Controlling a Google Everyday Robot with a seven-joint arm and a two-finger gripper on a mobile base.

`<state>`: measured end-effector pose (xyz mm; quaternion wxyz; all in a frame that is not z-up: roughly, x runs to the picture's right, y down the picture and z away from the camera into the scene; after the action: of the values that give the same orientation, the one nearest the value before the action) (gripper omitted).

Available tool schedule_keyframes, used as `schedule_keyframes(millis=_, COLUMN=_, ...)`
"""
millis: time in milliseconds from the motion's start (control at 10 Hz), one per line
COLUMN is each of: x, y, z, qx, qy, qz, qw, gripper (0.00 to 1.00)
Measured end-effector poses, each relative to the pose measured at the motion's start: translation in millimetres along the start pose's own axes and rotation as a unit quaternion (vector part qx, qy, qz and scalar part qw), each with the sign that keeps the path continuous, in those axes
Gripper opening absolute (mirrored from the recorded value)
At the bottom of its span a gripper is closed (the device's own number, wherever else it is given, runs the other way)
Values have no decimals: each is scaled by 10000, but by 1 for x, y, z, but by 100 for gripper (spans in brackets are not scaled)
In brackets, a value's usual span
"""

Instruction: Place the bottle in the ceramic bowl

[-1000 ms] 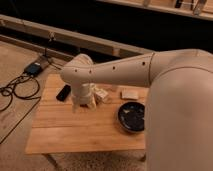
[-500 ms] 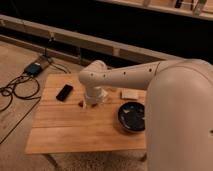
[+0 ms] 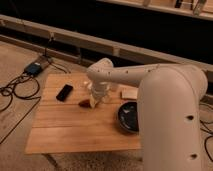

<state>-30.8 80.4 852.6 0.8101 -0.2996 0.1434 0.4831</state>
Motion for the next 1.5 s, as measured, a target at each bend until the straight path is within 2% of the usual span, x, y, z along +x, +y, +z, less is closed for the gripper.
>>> schedule_keyframes(millis=300, x=-25, y=-12, z=10, qx=24, qy=-90, qz=-314, qw=9995, gripper=65)
schedule_keyframes(millis=900, x=-63, y=-36, z=28, qx=82, qy=-251, qz=-676, qw=9974, gripper=65)
schedule_keyframes(millis=1500, x=-84, y=-41, z=48, qx=68, qy=-218, qz=-981, qw=9949, gripper=65)
